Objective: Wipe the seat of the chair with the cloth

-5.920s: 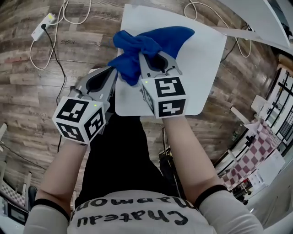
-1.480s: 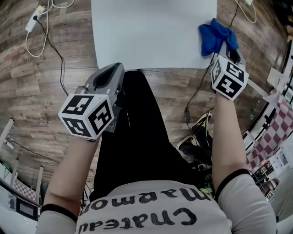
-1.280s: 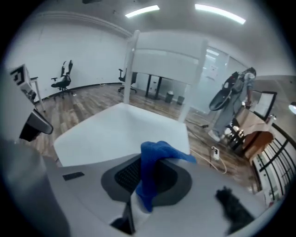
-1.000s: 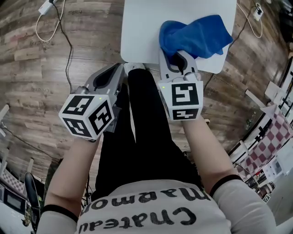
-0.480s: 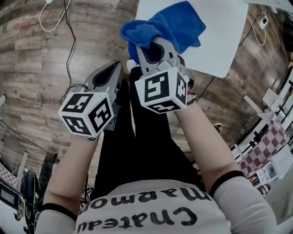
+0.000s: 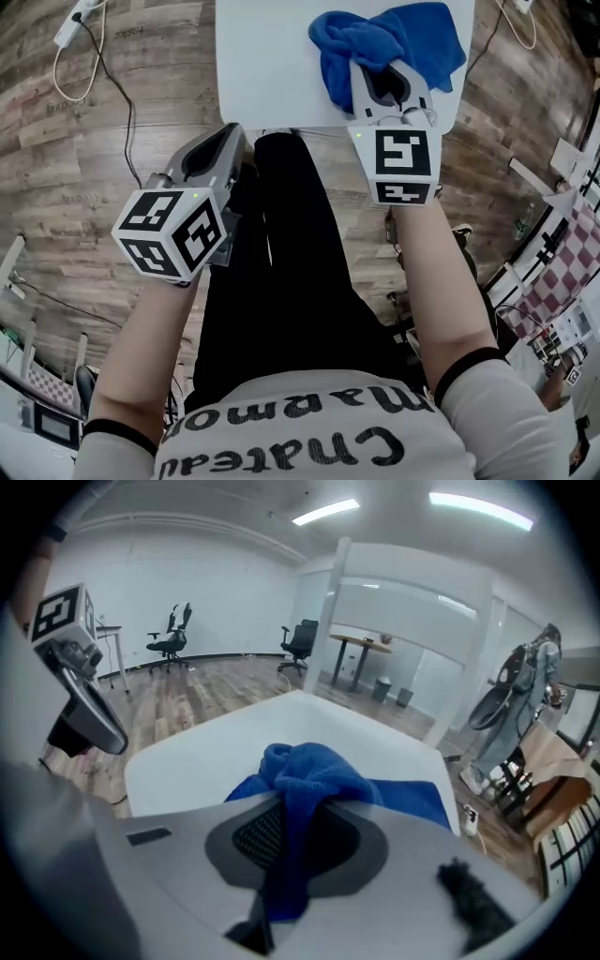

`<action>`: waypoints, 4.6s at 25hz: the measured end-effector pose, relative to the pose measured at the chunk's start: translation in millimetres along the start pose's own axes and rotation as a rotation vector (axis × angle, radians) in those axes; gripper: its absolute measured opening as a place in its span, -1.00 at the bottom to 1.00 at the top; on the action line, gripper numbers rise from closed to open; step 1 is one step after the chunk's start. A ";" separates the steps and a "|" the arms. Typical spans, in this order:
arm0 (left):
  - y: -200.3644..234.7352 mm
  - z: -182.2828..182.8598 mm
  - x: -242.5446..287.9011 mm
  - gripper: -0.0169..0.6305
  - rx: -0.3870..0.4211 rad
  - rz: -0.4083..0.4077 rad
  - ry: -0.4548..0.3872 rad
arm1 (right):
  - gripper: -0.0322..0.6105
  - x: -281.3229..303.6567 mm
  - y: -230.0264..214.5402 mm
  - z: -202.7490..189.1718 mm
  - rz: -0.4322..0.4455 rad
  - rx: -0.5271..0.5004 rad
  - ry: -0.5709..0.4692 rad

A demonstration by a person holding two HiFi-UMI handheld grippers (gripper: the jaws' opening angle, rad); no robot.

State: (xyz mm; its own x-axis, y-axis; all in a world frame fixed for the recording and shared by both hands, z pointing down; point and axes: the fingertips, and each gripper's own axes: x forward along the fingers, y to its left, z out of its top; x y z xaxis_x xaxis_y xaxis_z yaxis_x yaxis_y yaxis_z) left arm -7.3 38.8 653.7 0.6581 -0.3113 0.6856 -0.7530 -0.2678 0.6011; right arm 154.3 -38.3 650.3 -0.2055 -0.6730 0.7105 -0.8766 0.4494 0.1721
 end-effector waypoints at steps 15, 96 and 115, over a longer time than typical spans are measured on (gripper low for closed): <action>-40.4 -24.1 18.9 -0.92 0.073 -0.071 0.112 | -0.74 -78.1 -177.4 -111.5 -0.450 0.145 0.151; -19.6 228.2 -341.3 -0.92 -0.018 0.294 -0.416 | -0.74 -181.8 -46.7 236.0 0.377 0.687 -0.118; -355.0 364.6 -542.0 -0.92 0.762 -0.405 -0.823 | -0.74 -491.6 -49.1 544.8 0.367 0.177 -0.970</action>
State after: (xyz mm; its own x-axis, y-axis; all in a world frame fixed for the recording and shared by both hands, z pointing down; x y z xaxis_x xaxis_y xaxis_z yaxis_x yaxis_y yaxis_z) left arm -98.0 -29.9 -81.0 0.8578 -0.4962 -0.1341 -0.4822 -0.8672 0.1242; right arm 61.3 -49.5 -79.1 -0.6628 -0.7302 -0.1659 -0.7252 0.6811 -0.1007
